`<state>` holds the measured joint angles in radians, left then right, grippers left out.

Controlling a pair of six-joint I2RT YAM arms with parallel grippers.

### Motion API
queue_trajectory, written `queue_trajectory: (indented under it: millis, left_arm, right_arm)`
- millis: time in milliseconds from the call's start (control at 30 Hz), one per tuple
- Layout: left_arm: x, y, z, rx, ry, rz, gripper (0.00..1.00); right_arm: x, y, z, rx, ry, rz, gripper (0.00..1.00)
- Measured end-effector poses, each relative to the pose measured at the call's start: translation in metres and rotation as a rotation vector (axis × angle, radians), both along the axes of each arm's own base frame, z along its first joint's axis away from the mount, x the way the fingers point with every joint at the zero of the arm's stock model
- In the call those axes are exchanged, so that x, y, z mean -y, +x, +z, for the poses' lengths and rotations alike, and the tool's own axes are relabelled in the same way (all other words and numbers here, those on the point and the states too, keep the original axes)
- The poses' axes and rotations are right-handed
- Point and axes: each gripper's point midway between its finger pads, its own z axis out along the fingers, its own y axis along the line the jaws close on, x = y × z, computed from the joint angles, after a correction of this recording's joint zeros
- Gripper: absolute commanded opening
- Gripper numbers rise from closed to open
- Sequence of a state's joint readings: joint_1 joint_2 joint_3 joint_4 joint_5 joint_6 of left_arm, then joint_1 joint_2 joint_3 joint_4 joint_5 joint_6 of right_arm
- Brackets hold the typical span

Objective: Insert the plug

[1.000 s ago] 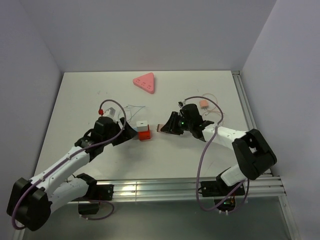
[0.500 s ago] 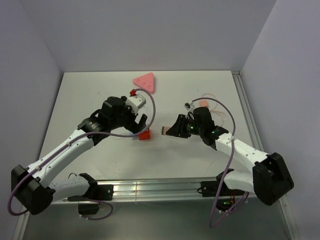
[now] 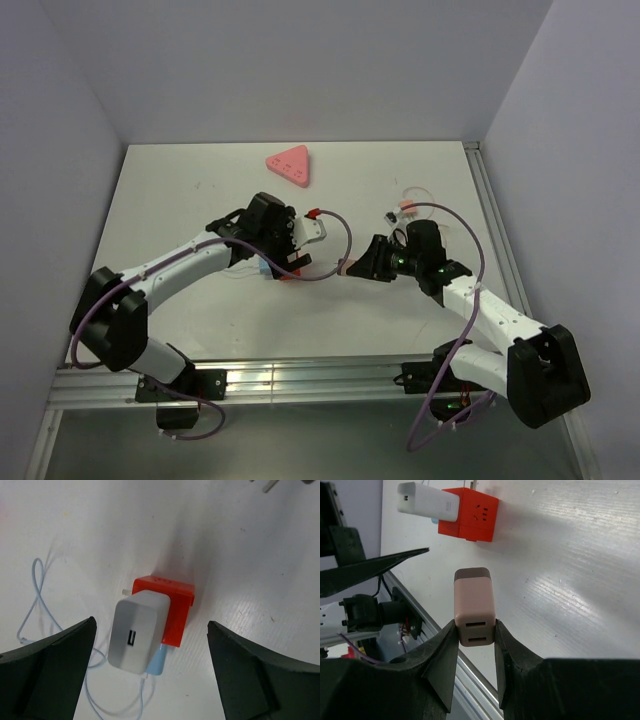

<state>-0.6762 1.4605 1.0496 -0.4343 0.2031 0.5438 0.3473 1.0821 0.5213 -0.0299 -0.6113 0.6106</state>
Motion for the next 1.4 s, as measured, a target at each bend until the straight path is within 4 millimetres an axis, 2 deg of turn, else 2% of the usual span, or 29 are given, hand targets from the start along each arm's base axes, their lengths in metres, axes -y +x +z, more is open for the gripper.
queue_trajectory:
  millis: [267,533,700,800,967,1033,1067,1133,1167,1233,1400]
  left_arm:
    - [0.008,0.006,-0.032,-0.061,0.048,-0.047,0.97]
    - [0.011,0.011,-0.039,-0.043,0.041,-0.046,0.91]
    - [0.007,0.01,-0.048,-0.047,0.058,-0.041,0.88]
    - [0.007,0.01,-0.055,-0.058,0.068,-0.04,0.82]
    - [0.005,0.01,-0.068,-0.082,0.093,-0.037,0.79]
    - [0.005,0.009,-0.072,-0.09,0.099,-0.037,0.72]
    - [0.005,0.009,-0.073,-0.092,0.101,-0.037,0.54]
    - [0.006,0.01,-0.073,-0.089,0.097,-0.038,0.36]
    - [0.006,0.011,-0.074,-0.089,0.096,-0.037,0.22]
    - [0.006,0.011,-0.074,-0.089,0.097,-0.036,0.01]
    - [0.006,0.011,-0.073,-0.092,0.094,-0.028,0.0]
  right_arm:
    - [0.002,0.001,-0.002,-0.012,0.023,0.016,0.0]
    - [0.003,0.001,-0.001,-0.01,0.033,0.019,0.0]
    - [0.004,-0.002,-0.006,-0.024,0.03,0.019,0.0]
    - [0.004,-0.001,-0.006,-0.022,0.031,0.018,0.0]
    - [0.004,-0.001,-0.006,-0.021,0.03,0.018,0.0]
    - [0.004,-0.001,-0.006,-0.019,0.03,0.019,0.0]
    - [0.004,-0.001,-0.006,-0.02,0.03,0.019,0.0]
    - [0.004,-0.001,-0.006,-0.02,0.03,0.019,0.0]
    - [0.004,-0.001,-0.006,-0.02,0.031,0.02,0.0]
    - [0.004,-0.002,-0.006,-0.02,0.032,0.022,0.0]
    - [0.003,-0.003,-0.005,-0.025,0.038,0.03,0.0]
